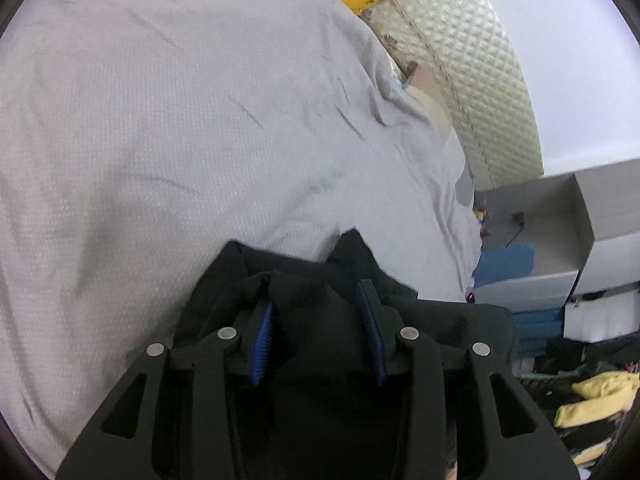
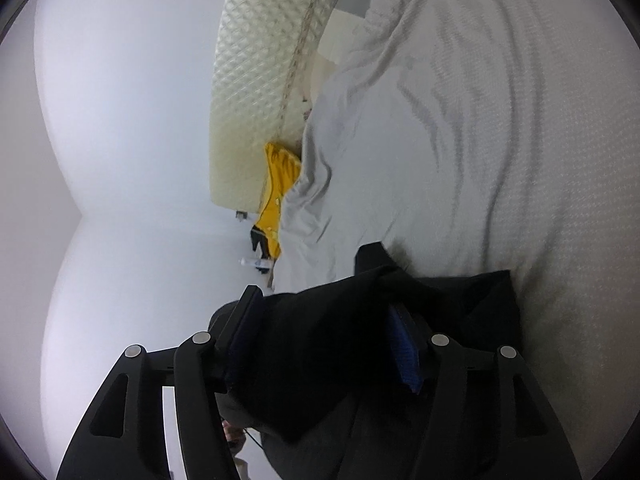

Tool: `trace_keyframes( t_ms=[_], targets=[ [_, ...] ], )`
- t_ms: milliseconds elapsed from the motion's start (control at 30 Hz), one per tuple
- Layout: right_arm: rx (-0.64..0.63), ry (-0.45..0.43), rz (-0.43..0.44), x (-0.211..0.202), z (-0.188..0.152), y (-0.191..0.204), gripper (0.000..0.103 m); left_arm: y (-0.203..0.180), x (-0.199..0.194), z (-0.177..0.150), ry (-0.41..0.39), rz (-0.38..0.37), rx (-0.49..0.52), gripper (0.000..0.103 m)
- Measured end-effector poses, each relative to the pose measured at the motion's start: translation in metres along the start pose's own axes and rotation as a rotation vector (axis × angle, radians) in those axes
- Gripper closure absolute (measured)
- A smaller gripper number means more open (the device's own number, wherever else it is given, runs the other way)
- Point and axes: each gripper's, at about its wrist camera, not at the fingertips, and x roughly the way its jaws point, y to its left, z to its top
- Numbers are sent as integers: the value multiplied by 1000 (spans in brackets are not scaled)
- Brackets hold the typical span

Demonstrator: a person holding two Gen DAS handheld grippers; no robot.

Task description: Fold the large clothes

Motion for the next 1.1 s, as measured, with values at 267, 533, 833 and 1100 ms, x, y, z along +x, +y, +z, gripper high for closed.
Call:
trace_keyframes(
  t_ms=[267,533,833,1100],
  targets=[
    [24,9,-46,12,4,-20,44,16,18,5,6,41,-32,62],
    [-94,-9,-129,-28,3,10,33,7,-24,7,6,-28,-5,55],
    [-623,-112,-384,-41,-69,141,29,-85,-96,-61,-304,165,522,25],
    [-855,-113,-482,45,-158,158,19,-126,-37,-149,-358,261,791,25]
  ],
)
